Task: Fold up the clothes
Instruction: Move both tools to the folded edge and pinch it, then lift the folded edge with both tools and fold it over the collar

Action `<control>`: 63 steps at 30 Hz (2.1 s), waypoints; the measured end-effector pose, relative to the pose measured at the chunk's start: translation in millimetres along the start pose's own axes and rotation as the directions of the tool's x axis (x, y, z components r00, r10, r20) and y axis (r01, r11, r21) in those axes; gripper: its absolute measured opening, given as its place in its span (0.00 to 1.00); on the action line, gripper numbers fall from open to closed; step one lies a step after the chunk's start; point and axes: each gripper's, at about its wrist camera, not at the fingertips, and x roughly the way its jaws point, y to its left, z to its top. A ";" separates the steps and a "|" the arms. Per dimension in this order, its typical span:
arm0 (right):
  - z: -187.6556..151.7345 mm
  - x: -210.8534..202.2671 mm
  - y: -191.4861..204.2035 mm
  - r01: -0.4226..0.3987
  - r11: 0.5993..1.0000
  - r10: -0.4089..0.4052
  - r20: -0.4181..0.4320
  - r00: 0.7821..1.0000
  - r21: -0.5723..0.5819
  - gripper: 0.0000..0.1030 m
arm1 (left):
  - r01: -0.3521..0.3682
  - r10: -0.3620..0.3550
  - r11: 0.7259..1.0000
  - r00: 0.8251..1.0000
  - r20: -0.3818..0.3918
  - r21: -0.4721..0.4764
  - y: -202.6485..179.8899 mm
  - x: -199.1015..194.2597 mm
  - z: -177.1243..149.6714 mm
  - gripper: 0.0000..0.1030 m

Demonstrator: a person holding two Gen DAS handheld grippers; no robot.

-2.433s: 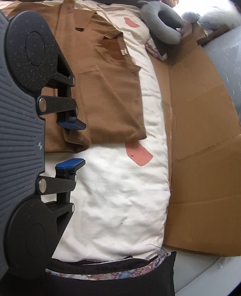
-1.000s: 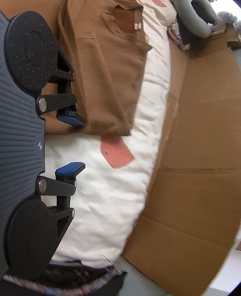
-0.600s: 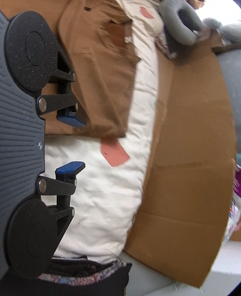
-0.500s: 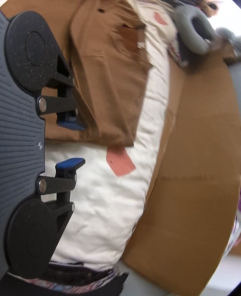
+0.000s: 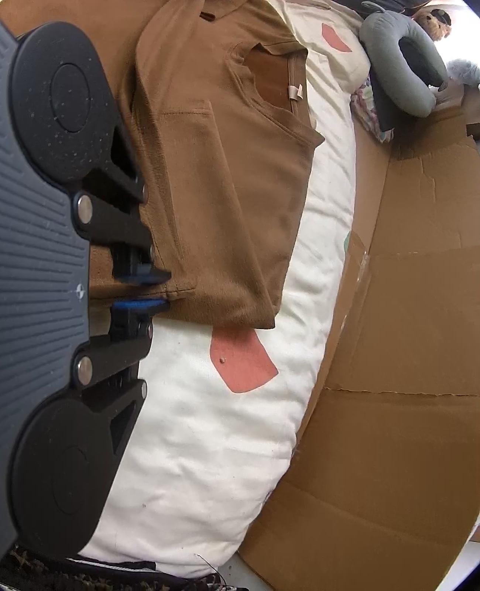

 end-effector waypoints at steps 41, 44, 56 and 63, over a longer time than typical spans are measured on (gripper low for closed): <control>-2.5 -34.3 -14.7 0.032 0.998 -0.040 0.136 0.990 0.063 0.02 | -0.052 0.060 0.997 0.987 0.152 -0.056 3.1 -59.9 10.6 0.05; -2.0 -48.9 -15.6 0.030 0.996 -0.043 0.167 0.985 0.079 0.02 | -0.049 0.062 0.996 0.980 0.190 -0.074 4.8 -76.1 13.9 0.05; 15.3 -88.0 -6.1 0.036 0.995 -0.060 0.273 0.960 0.095 0.02 | -0.051 0.072 0.995 0.957 0.281 -0.080 -2.0 -114.3 33.6 0.04; 33.8 -91.6 -6.4 0.045 0.991 -0.080 0.296 0.952 0.125 0.02 | -0.055 0.076 0.995 0.952 0.296 -0.078 -2.3 -111.5 47.3 0.04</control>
